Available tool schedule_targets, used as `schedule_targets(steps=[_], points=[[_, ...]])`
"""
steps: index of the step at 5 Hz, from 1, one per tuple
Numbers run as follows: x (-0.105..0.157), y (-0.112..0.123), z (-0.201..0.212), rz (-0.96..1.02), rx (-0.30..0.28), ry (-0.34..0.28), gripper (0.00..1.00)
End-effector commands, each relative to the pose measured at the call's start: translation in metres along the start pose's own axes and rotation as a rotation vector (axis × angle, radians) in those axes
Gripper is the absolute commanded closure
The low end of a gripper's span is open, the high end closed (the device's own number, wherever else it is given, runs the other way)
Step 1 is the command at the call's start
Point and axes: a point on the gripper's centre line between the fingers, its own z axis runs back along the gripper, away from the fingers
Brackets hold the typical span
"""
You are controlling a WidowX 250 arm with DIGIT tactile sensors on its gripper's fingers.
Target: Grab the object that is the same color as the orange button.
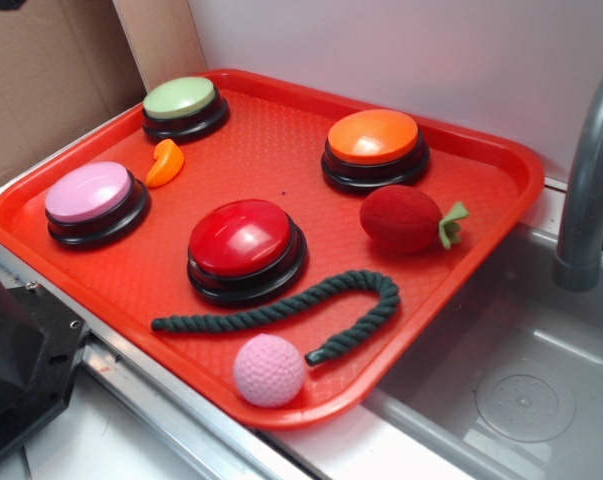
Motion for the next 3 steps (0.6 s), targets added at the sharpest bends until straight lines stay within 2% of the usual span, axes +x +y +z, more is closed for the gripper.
schedule_targets(steps=[1,2,3], points=[[0.0,0.0,0.0,0.0,0.0,0.0,0.0],[0.011,0.009,-0.011,0.106,-0.037,-0.042,0.0],[0.023,0.021,-0.022,0.19,-0.041,-0.064,0.0]])
